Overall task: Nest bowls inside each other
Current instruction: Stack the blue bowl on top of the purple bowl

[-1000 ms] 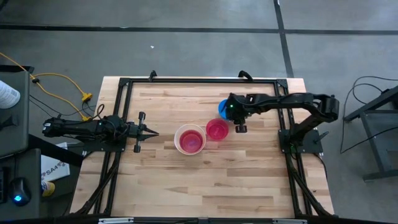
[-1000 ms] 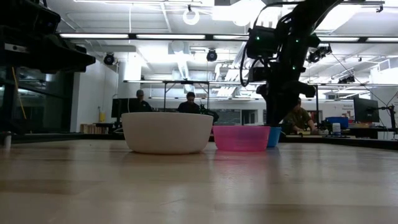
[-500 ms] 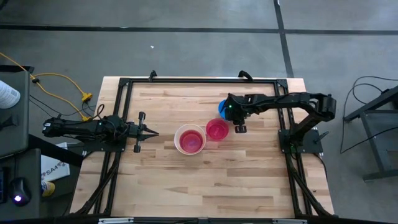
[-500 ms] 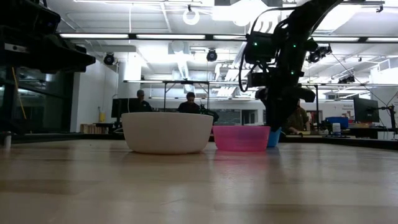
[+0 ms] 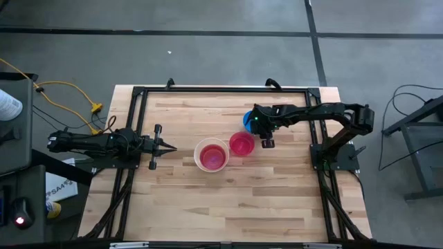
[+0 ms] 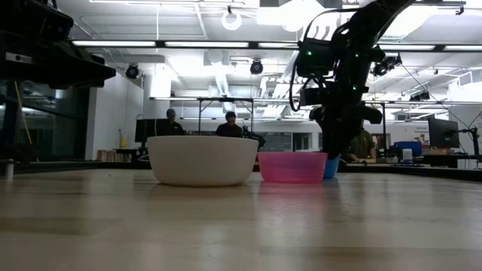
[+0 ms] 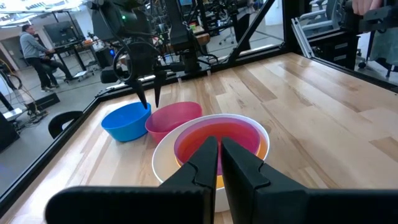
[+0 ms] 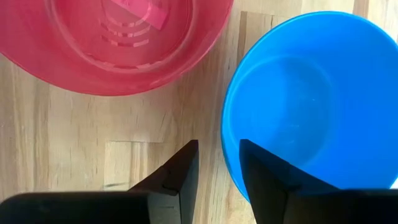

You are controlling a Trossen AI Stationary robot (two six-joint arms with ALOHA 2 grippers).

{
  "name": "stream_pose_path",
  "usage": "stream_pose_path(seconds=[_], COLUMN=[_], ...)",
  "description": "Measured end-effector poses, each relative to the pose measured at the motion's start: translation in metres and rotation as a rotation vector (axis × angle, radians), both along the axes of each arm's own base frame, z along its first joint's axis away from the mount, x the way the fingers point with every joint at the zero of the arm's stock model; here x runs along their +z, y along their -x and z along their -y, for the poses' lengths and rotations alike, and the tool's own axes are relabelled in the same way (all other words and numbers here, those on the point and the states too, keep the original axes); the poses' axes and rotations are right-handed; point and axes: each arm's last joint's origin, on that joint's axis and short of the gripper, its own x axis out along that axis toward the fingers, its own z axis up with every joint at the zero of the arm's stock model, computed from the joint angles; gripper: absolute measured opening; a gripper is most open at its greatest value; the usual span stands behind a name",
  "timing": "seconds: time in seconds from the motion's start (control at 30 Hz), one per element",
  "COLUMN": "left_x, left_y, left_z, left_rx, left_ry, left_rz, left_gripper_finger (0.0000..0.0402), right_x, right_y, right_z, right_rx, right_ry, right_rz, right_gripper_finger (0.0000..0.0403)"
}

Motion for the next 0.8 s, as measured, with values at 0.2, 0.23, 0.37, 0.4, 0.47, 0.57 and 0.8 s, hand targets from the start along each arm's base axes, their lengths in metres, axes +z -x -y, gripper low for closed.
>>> stream_pose_path(seconds=[0.2, 0.23, 0.37, 0.4, 0.47, 0.57, 0.8], left_x=[0.0000, 0.0000, 0.0000, 0.0000, 0.0000, 0.0000, 0.0001], left_y=[0.0000, 0.0000, 0.0000, 0.0000, 0.0000, 0.0000, 0.0000], left_z=[0.0000, 0.0000, 0.0000, 0.0000, 0.0000, 0.0000, 0.0000], left_rx=[0.000, 0.000, 0.000, 0.000, 0.000, 0.000, 0.000], left_ry=[0.000, 0.000, 0.000, 0.000, 0.000, 0.000, 0.000], left_rz=[0.000, 0.000, 0.000, 0.000, 0.000, 0.000, 0.000], left_gripper_finger=[0.0019, 0.0019, 0.0019, 0.0019, 0.0019, 0.0019, 0.0019], right_x=[-0.0001, -0.0001, -0.0001, -0.0001, -0.0001, -0.0001, -0.0001], right_y=[0.0002, 0.0002, 0.0002, 0.0002, 0.0003, 0.0002, 0.0002], right_z=[0.0000, 0.0000, 0.0000, 0.0000, 0.0001, 0.0000, 0.0001], right_rx=[-0.001, -0.001, -0.001, -0.001, -0.001, -0.001, -0.001], right_ry=[0.002, 0.002, 0.002, 0.002, 0.002, 0.002, 0.002], right_rz=[-0.003, -0.003, -0.003, -0.003, -0.003, -0.003, -0.003], right_gripper_finger=[0.0096, 0.0090, 0.0068, 0.0063, 0.0053, 0.0042, 0.0021])
